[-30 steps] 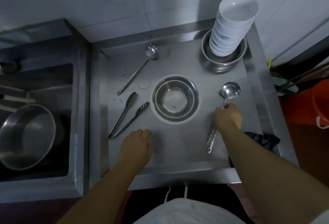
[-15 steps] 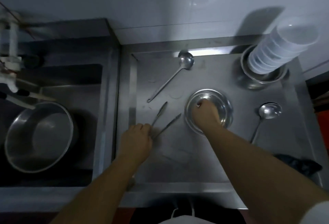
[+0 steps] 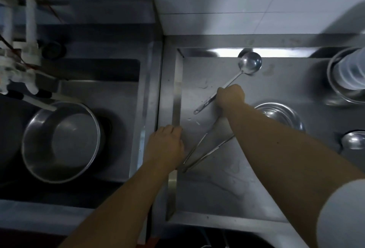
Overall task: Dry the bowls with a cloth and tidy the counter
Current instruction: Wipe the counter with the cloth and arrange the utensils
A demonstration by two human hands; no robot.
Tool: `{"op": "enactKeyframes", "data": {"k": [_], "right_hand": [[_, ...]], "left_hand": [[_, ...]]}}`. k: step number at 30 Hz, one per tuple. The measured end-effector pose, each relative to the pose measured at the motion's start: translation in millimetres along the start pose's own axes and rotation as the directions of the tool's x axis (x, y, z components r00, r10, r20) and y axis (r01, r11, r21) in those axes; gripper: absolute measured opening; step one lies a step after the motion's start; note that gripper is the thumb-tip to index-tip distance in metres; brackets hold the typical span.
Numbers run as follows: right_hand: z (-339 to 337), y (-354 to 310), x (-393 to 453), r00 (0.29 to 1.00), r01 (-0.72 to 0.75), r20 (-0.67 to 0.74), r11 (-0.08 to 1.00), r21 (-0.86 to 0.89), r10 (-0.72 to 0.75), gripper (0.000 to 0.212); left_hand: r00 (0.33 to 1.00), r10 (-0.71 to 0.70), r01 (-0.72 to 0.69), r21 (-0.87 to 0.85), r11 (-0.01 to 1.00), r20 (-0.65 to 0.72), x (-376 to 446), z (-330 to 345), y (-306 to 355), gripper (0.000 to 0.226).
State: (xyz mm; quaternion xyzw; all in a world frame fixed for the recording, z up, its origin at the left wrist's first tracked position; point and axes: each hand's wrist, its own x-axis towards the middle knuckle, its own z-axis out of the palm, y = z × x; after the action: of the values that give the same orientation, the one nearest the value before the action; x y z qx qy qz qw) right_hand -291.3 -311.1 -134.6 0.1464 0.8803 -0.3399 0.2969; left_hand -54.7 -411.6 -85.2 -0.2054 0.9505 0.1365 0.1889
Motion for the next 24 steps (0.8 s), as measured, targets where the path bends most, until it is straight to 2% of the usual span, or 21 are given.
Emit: {"op": "enactKeyframes", "data": {"k": [3, 5, 6, 7, 8, 10, 13, 14, 15, 16, 17, 19, 21, 24], "right_hand": [[3.4, -10.6, 1.1, 0.997, -0.075, 0.009, 0.996, 0.051, 0.074, 0.020], [2.1, -14.9, 1.5, 0.993, -0.115, 0.051, 0.982, 0.148, 0.109, 0.027], [1.3, -16.2, -2.8, 0.992, -0.120, 0.042, 0.989, 0.087, 0.117, 0.029], [4.2, -11.6, -3.4, 0.999, -0.021, 0.036, 0.989, -0.144, 0.027, 0.028], [5.0, -10.8, -1.0, 0.999, 0.034, 0.033, 0.955, -0.294, -0.025, 0.027], [3.3, -15.2, -0.8, 0.998, 0.038, 0.053, 0.947, -0.318, -0.022, 0.022], [-2.8, -13.1, -1.9, 0.999, 0.028, 0.042, 0.977, -0.211, -0.020, 0.012], [-7.1, -9.3, -4.8, 0.999, -0.006, 0.039, 0.998, -0.068, 0.008, 0.013], [-11.4, -7.0, -5.4, 0.985, -0.167, 0.074, 0.961, 0.221, 0.154, 0.016], [-18.9, -6.3, -2.6, 0.973, -0.231, 0.100, 0.860, 0.456, 0.209, 0.020], [-24.1, -6.3, -1.4, 0.966, -0.257, 0.104, 0.828, 0.499, 0.238, 0.024], [-38.3, 5.2, 0.3, 0.986, -0.167, 0.064, 0.939, 0.301, 0.155, 0.028], [-57.1, 28.0, 0.2, 0.997, -0.079, 0.018, 0.994, 0.073, 0.078, 0.023], [-91.4, 69.3, 0.2, 0.997, -0.057, 0.049, 0.994, 0.095, 0.053, 0.019]], "left_hand": [[1.000, -0.008, 0.009, -0.014, 1.000, 0.030, 6.0, 2.2, -3.2, 0.033], [0.999, -0.005, 0.006, -0.022, 1.000, 0.049, 5.8, 5.1, -4.9, 0.035], [0.998, 0.002, -0.001, -0.025, 1.000, 0.057, 4.6, 6.6, -5.5, 0.035], [0.998, 0.011, -0.009, -0.025, 1.000, 0.065, 2.5, 8.4, -5.8, 0.036], [0.998, 0.020, -0.018, -0.025, 1.000, 0.068, 0.4, 9.9, -6.1, 0.035], [0.997, 0.029, -0.028, -0.024, 0.999, 0.065, -4.8, 12.7, -5.9, 0.033], [0.997, 0.029, -0.027, -0.029, 0.999, 0.069, -10.2, 15.1, -4.1, 0.034], [0.997, 0.027, -0.025, -0.031, 0.999, 0.072, -11.2, 15.6, -3.3, 0.034], [0.997, 0.026, -0.024, -0.028, 0.999, 0.073, -12.3, 15.6, -1.3, 0.035], [0.997, 0.026, -0.024, -0.021, 0.999, 0.072, -13.6, 15.1, 1.7, 0.034], [0.997, 0.027, -0.027, -0.011, 1.000, 0.070, -14.9, 14.3, 5.9, 0.034], [0.998, 0.037, -0.037, 0.007, 0.999, 0.058, -17.3, 12.1, 17.1, 0.036], [0.998, 0.046, -0.047, 0.010, 0.999, 0.053, -19.8, 9.1, 30.5, 0.036], [0.997, 0.070, -0.071, 0.030, 0.997, 0.045, -24.5, 6.0, 55.0, 0.036]]}}
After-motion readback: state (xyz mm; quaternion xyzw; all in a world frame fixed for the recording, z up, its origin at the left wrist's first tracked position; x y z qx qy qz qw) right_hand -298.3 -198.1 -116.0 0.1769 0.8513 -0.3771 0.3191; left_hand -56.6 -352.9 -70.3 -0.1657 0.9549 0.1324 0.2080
